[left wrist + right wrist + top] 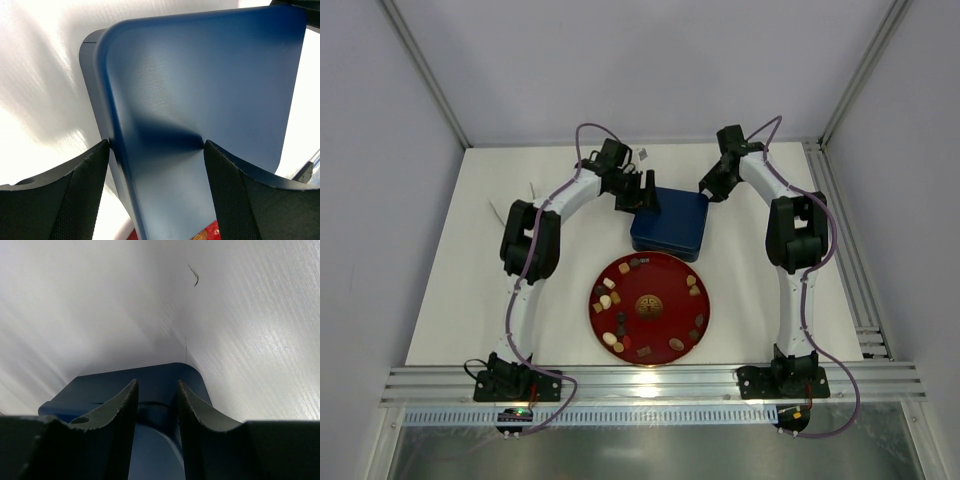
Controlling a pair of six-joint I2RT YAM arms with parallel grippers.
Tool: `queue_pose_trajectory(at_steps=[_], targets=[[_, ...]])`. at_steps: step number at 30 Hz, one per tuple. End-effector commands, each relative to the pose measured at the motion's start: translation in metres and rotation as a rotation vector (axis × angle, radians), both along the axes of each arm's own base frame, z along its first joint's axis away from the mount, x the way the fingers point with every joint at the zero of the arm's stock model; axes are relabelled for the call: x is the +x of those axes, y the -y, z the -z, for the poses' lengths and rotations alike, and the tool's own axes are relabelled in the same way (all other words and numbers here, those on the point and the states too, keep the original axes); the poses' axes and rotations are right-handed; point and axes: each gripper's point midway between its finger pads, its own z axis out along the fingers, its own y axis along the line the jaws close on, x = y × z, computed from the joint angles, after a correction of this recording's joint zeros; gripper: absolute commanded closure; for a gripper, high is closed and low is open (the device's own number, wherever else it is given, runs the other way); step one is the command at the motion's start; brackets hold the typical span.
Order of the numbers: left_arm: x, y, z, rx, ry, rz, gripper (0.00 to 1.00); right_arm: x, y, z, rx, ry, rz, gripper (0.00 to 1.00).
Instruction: Pack the chocolate
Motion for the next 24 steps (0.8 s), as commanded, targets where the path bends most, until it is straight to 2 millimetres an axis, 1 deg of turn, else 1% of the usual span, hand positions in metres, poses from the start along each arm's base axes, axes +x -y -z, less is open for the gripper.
queue_pose_trajectory(at_steps=[1,2,4,6,7,8,9,10,12,13,17,24], targets=[[-0.006,-0.012,0.003,0.098,0.010,-0.032,0.26,0.000,-0.014,-0.010,0.035,0.027,-0.048,0.61],[-0.005,-0.016,0.005,0.126,0.016,-0.049,0.27,0.001,-0.012,-0.010,0.032,0.029,-0.047,0.60],[-0.007,-0.021,0.010,0.166,0.011,-0.056,0.27,0.002,-0.010,-0.011,0.028,0.040,-0.049,0.60],[-0.009,-0.023,0.012,0.203,0.014,-0.064,0.27,0.007,-0.015,-0.017,0.051,0.077,-0.068,0.59],[-0.010,-0.023,0.013,0.212,0.017,-0.060,0.27,0.006,-0.016,-0.014,0.058,0.073,-0.071,0.57],[-0.010,-0.023,0.013,0.219,0.019,-0.061,0.27,0.006,-0.017,-0.017,0.068,0.085,-0.078,0.54],[-0.011,-0.023,0.015,0.237,0.017,-0.063,0.27,0.008,-0.020,-0.018,0.081,0.098,-0.087,0.48],[-0.010,-0.022,0.011,0.237,0.021,-0.065,0.27,0.009,-0.020,-0.020,0.084,0.105,-0.092,0.47],[-0.013,-0.024,0.014,0.261,0.006,-0.062,0.27,0.010,-0.019,-0.022,0.077,0.114,-0.095,0.44],[-0.012,-0.021,0.010,0.265,0.016,-0.060,0.26,0.011,-0.019,-0.024,0.076,0.119,-0.094,0.42],[-0.015,-0.022,0.008,0.290,0.010,-0.052,0.25,0.013,-0.018,-0.028,0.084,0.133,-0.100,0.39],[-0.021,-0.019,0.005,0.300,0.005,-0.042,0.22,0.016,-0.024,-0.035,0.119,0.166,-0.123,0.33]])
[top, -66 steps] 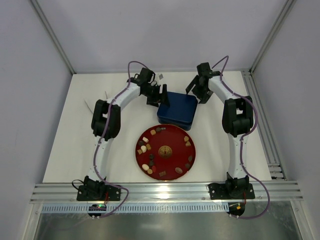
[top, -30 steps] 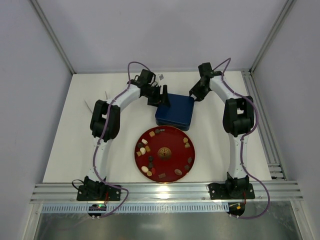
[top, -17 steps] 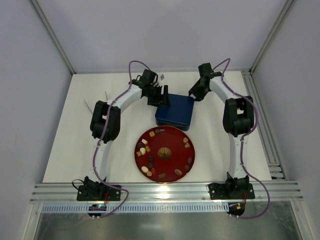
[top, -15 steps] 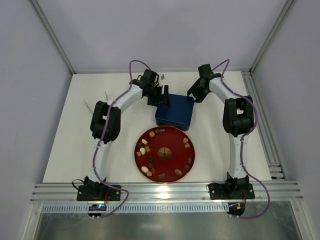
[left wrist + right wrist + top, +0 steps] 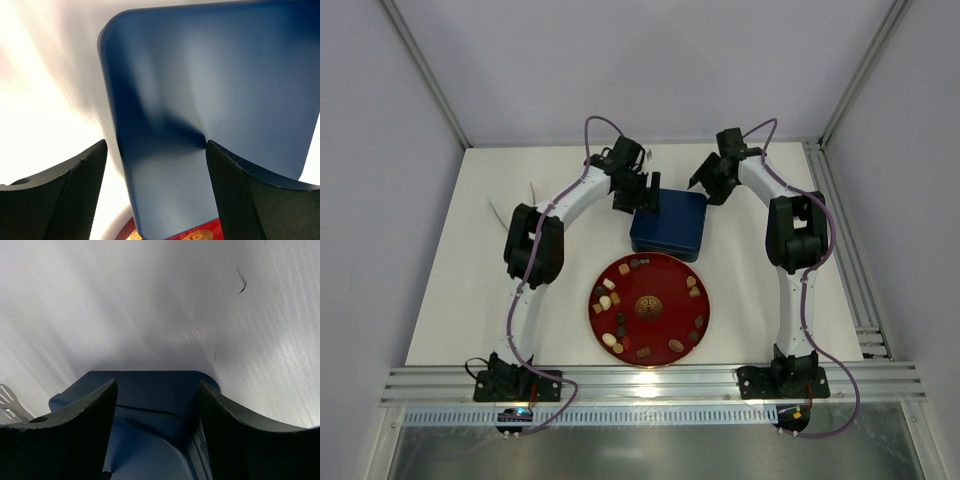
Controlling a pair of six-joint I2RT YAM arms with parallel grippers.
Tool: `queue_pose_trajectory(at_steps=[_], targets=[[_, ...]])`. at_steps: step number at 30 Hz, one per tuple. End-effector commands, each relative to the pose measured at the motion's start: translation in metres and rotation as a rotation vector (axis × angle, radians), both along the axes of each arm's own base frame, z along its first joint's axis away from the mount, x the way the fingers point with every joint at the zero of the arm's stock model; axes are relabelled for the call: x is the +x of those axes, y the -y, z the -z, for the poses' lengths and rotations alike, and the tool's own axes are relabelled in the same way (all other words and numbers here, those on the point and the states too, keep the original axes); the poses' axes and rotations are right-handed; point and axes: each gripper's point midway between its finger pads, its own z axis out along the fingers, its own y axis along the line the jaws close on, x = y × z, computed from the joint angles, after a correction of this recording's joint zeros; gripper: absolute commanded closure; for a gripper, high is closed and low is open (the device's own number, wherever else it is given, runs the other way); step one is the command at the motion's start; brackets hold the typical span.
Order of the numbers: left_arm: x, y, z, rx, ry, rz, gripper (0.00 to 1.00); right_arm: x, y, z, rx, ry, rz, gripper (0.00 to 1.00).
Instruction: Pack the chocolate
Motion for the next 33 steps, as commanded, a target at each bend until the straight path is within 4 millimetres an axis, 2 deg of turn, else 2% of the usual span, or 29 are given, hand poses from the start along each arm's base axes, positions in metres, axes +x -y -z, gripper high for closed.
queue_pose_trajectory(at_steps=[1,2,3,4,9,14,21,28,33], targets=[[-0.013,-0.009,0.011,0.079,-0.039,0.018,0.21,0.007,-0.008,-0.039,0.050,0.101,-0.034,0.33],[-0.012,-0.006,0.008,0.060,-0.035,0.023,0.21,0.008,-0.008,-0.041,0.053,0.109,-0.039,0.30],[-0.011,-0.004,0.007,0.054,-0.033,0.021,0.10,0.008,-0.008,-0.041,0.056,0.116,-0.041,0.29],[-0.011,-0.003,0.007,0.052,-0.033,0.022,0.08,0.009,-0.008,-0.044,0.061,0.128,-0.043,0.28],[-0.010,0.000,0.005,0.040,-0.036,0.019,0.07,0.011,-0.014,-0.051,0.102,0.159,-0.064,0.25],[-0.012,0.001,0.002,0.042,-0.044,0.002,0.11,0.013,-0.012,-0.056,0.104,0.181,-0.064,0.23],[-0.013,-0.008,0.005,0.102,-0.038,-0.024,0.10,0.012,-0.010,-0.056,0.086,0.194,-0.087,0.15],[-0.011,-0.004,-0.001,0.086,0.002,-0.008,0.10,0.007,-0.004,-0.054,0.063,0.190,-0.087,0.15],[-0.015,-0.005,0.009,0.135,-0.001,-0.005,0.13,0.004,-0.002,-0.049,0.053,0.191,-0.095,0.16]])
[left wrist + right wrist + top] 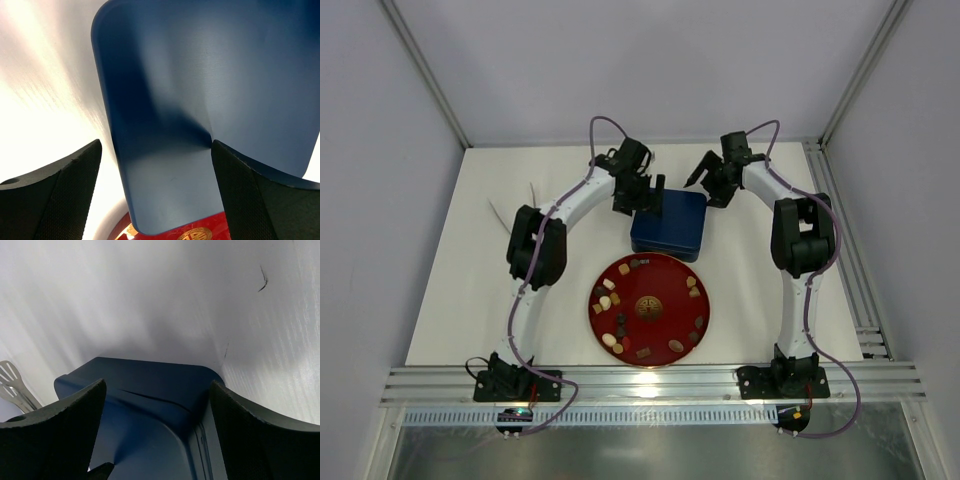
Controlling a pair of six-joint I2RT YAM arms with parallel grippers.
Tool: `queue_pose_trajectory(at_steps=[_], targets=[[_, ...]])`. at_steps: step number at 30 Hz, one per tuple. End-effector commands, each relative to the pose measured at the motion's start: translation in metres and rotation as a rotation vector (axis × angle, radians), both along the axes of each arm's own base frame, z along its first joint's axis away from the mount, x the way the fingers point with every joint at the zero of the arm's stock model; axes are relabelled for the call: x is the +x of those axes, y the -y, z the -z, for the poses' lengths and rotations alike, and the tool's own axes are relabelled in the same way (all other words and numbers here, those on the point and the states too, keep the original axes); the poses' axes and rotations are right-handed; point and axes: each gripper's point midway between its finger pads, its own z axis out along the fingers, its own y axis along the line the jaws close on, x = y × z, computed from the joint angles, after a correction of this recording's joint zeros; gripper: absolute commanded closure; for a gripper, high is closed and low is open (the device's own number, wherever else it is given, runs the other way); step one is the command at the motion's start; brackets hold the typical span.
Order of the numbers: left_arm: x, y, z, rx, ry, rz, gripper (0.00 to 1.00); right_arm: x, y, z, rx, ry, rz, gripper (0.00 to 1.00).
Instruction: Pack the chocolate
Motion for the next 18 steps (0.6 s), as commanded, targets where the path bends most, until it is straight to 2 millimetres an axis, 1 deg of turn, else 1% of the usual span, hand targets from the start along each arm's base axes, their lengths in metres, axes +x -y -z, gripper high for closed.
queue_pose_trajectory(at_steps=[1,2,3,5,6,7,10,11,13,15,17,18], targets=[[-0.007,-0.008,0.011,0.089,0.004,0.006,0.13,0.006,0.002,-0.040,0.005,0.107,-0.014,0.16],[-0.006,-0.011,0.015,0.119,0.009,-0.007,0.14,0.004,0.001,-0.037,0.008,0.104,-0.022,0.16],[-0.008,-0.013,0.018,0.139,0.002,-0.006,0.15,0.003,0.000,-0.036,0.009,0.105,-0.024,0.17],[-0.007,-0.017,0.023,0.176,0.007,-0.018,0.16,0.001,0.001,-0.035,0.010,0.107,-0.025,0.17],[-0.010,-0.015,0.024,0.182,0.002,-0.010,0.16,0.000,0.002,-0.035,0.005,0.107,-0.025,0.18],[-0.008,-0.019,0.025,0.210,0.012,-0.022,0.16,-0.002,0.002,-0.032,0.003,0.103,-0.026,0.18],[-0.011,-0.022,0.035,0.245,-0.005,-0.029,0.16,-0.004,0.002,-0.036,0.001,0.124,-0.029,0.19],[-0.013,-0.023,0.038,0.250,-0.014,-0.031,0.16,-0.008,0.004,-0.038,0.003,0.128,-0.026,0.19],[-0.014,-0.026,0.042,0.272,-0.018,-0.036,0.17,-0.011,0.004,-0.038,0.003,0.154,-0.030,0.19],[-0.016,-0.027,0.045,0.279,-0.022,-0.037,0.17,-0.011,0.004,-0.046,0.012,0.187,-0.046,0.19],[-0.016,-0.029,0.046,0.290,-0.017,-0.039,0.17,-0.013,0.000,-0.046,0.029,0.209,-0.066,0.21],[-0.017,-0.030,0.046,0.293,-0.018,-0.038,0.17,-0.015,-0.001,-0.052,0.036,0.229,-0.070,0.22]])
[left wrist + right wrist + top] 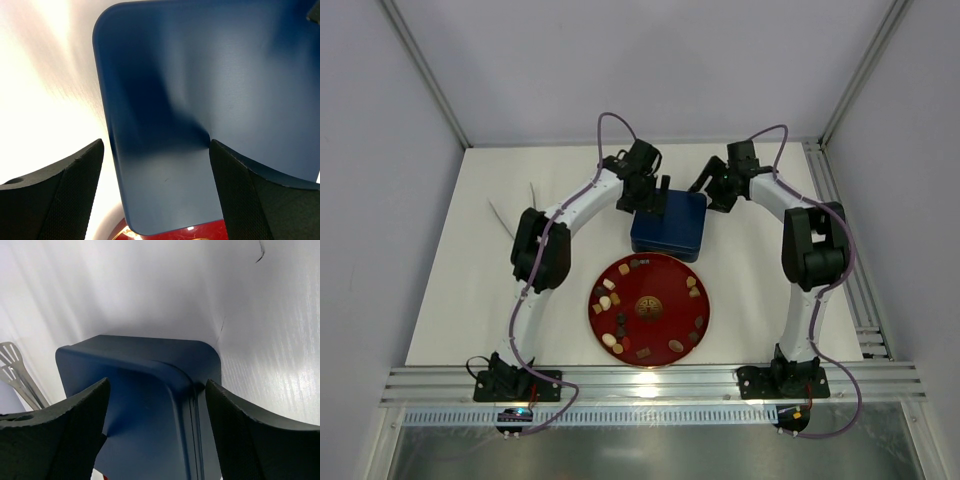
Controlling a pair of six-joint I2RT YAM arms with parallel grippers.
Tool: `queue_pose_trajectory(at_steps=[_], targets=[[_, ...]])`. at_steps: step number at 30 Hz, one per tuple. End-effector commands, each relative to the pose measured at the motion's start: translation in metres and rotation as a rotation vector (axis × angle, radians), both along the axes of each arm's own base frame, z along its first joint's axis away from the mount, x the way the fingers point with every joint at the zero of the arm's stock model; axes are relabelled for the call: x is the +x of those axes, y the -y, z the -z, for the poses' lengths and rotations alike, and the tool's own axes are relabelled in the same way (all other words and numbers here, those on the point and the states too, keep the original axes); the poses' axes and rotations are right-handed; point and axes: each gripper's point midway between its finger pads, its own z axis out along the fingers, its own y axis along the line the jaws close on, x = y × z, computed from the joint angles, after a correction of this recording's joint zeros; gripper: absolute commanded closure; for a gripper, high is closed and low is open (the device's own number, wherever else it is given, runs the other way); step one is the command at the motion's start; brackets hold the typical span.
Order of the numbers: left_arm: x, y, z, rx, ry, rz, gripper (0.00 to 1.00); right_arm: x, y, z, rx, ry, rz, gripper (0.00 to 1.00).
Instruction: Pack the chocolate
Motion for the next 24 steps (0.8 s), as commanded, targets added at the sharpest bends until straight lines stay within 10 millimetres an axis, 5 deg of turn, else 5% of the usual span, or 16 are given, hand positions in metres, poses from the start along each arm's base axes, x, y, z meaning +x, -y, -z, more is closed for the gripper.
queue_pose_trajectory(at_steps=[1,9,12,24], targets=[[-0.018,-0.034,0.049,0.193,-0.091,-0.027,0.17,0.006,-0.005,-0.037,0.033,0.155,-0.040,0.24],[-0.019,-0.027,0.039,0.150,-0.085,-0.006,0.15,-0.010,-0.005,-0.038,0.055,0.191,-0.070,0.27],[-0.021,-0.014,0.030,0.073,-0.085,0.029,0.12,-0.015,-0.013,-0.036,0.083,0.173,-0.111,0.21],[0.003,-0.005,-0.009,-0.221,-0.096,0.027,0.07,-0.006,-0.005,-0.025,0.023,0.099,-0.100,0.13]])
